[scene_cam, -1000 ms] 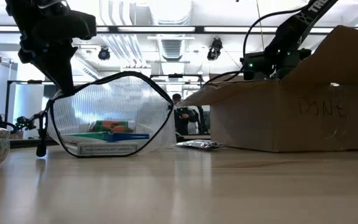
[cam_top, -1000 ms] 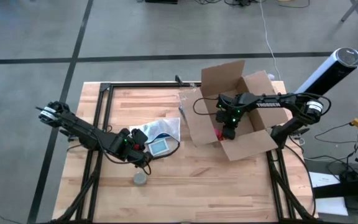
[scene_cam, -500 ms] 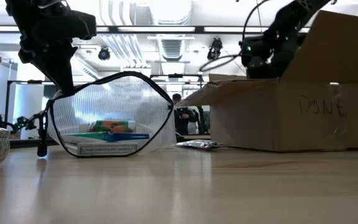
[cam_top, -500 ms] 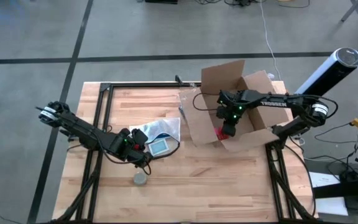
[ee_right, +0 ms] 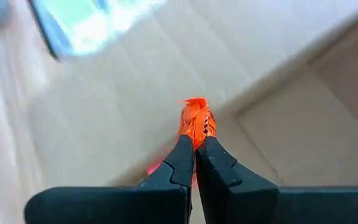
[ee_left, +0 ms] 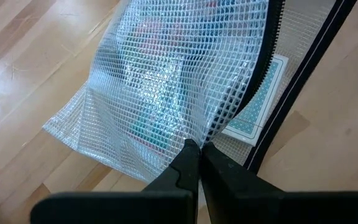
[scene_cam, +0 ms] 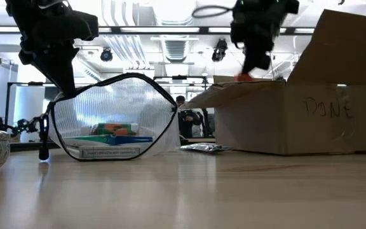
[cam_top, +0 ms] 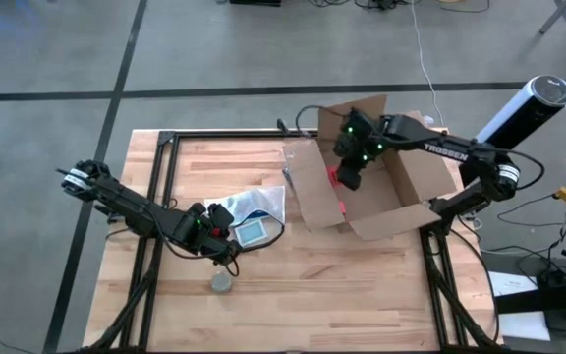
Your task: Unpack boxes
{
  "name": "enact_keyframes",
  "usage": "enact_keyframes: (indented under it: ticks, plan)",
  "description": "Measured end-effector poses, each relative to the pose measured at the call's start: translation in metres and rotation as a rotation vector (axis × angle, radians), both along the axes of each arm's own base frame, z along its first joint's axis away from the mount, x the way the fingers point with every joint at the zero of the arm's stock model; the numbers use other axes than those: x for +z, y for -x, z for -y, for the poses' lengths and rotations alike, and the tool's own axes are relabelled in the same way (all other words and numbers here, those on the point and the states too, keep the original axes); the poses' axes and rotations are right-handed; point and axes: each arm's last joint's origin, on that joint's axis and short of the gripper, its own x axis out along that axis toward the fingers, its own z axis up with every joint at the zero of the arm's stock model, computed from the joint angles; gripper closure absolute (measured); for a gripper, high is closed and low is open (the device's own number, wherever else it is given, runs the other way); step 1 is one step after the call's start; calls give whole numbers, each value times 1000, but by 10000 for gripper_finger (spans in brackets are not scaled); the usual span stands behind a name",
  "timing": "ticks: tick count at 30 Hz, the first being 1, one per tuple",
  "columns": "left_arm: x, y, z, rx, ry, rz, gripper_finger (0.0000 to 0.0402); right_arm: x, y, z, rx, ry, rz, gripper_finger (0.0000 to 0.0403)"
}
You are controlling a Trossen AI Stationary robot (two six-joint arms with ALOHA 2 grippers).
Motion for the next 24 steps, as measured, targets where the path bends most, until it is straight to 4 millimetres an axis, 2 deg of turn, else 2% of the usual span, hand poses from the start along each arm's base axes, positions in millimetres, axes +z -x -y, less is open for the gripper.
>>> enact_keyframes:
  ticks: [6,15,24]
  plan:
    - [0,0,0,1,-5,2,402,13,-15,-13,25,-88,131,403]
    - [4,2,-1,3,-3,20,402,20,-42,-47,111,-149,259,403]
    - [11,6,-3,27,20,63,402,4,-85,-71,182,-193,348,403]
